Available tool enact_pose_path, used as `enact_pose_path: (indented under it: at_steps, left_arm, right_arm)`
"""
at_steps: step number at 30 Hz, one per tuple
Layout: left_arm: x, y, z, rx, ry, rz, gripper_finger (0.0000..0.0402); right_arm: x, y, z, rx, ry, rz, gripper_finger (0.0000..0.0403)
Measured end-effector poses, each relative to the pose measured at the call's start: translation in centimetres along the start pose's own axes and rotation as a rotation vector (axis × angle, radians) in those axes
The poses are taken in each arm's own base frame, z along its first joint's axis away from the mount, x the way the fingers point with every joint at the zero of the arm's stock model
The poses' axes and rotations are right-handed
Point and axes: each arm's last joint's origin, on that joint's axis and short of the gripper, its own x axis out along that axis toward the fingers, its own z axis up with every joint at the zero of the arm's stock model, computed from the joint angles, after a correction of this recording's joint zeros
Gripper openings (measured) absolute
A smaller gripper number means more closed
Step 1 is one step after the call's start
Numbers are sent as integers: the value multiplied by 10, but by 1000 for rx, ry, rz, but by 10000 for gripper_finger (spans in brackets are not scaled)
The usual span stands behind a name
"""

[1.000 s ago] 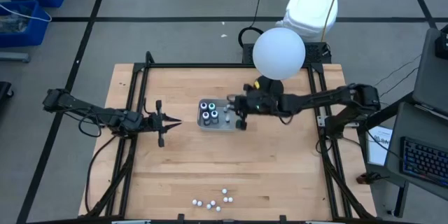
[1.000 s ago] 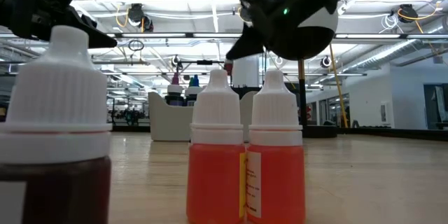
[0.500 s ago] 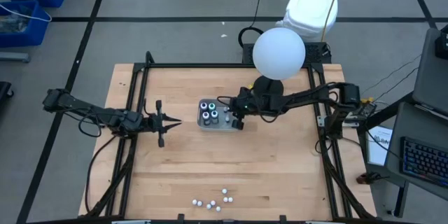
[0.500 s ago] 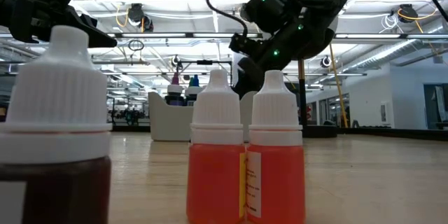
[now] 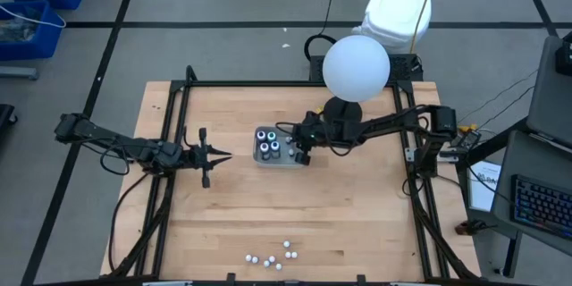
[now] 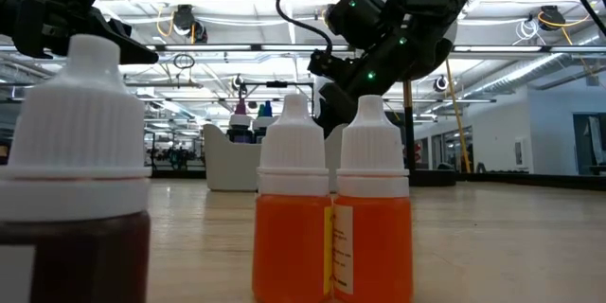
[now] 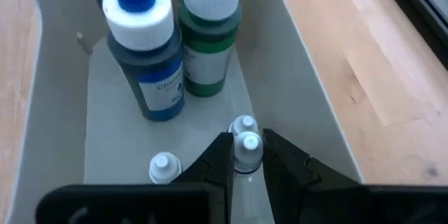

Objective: Pick & Place food coloring
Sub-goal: Put the small red food coloring bottle into the gray bin

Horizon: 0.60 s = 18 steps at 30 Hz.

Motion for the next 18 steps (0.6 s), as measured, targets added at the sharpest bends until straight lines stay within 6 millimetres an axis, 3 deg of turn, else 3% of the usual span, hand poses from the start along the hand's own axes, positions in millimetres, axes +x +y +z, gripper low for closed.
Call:
enact_pose_path:
  at_steps: [12, 18]
  left_arm:
    - [0, 0, 0, 2, 0, 0, 47]
    - [0, 0, 0, 7, 1, 0, 47]
  right_arm:
    - [-8, 1, 25, -6, 68, 8, 46]
    - [-7, 16, 29, -5, 18, 37, 46]
